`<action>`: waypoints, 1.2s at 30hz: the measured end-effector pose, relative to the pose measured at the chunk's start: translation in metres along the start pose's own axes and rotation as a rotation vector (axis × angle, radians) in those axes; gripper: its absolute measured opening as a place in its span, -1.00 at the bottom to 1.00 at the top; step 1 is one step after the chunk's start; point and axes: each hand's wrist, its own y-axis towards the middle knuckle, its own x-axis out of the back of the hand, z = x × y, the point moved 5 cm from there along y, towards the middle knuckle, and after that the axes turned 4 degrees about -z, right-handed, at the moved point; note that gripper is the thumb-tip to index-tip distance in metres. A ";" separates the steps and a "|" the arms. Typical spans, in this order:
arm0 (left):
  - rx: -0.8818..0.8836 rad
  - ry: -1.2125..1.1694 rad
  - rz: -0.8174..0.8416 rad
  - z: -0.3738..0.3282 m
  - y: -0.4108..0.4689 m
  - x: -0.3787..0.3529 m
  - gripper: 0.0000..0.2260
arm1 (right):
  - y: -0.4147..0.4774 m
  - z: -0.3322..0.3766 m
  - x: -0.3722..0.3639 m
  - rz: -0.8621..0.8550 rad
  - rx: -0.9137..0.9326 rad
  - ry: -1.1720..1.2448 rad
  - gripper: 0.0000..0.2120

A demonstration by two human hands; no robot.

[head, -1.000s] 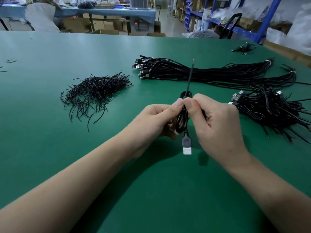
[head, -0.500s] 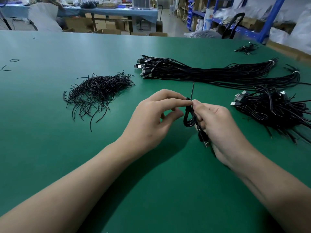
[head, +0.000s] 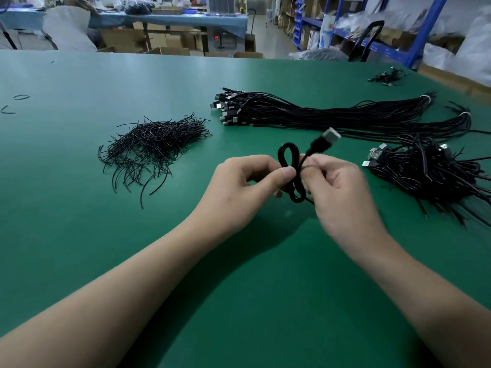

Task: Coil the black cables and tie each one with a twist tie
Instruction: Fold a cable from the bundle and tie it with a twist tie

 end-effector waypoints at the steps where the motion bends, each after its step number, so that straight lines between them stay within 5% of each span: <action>1: 0.032 -0.056 0.022 0.001 0.000 -0.001 -0.76 | 0.000 0.007 0.001 -0.009 0.060 -0.018 -0.52; 6: -0.001 -0.037 0.013 -0.001 -0.001 -0.001 -0.77 | -0.001 0.007 0.000 0.010 0.095 0.016 -0.53; 14: -0.107 0.162 -0.166 -0.004 -0.003 0.010 -0.87 | 0.002 -0.014 -0.006 0.239 -0.319 0.304 -0.68; 20: -0.389 0.457 -0.233 -0.018 -0.005 0.013 -0.82 | -0.006 -0.019 -0.011 0.321 -0.566 0.551 -0.62; 32: 0.233 -0.286 0.119 0.007 0.001 -0.002 -0.76 | 0.001 0.010 0.004 0.157 0.175 -0.140 -0.74; 36: 0.286 -0.425 0.146 0.008 -0.001 -0.006 -0.81 | 0.002 0.012 0.005 0.136 0.189 -0.187 -0.74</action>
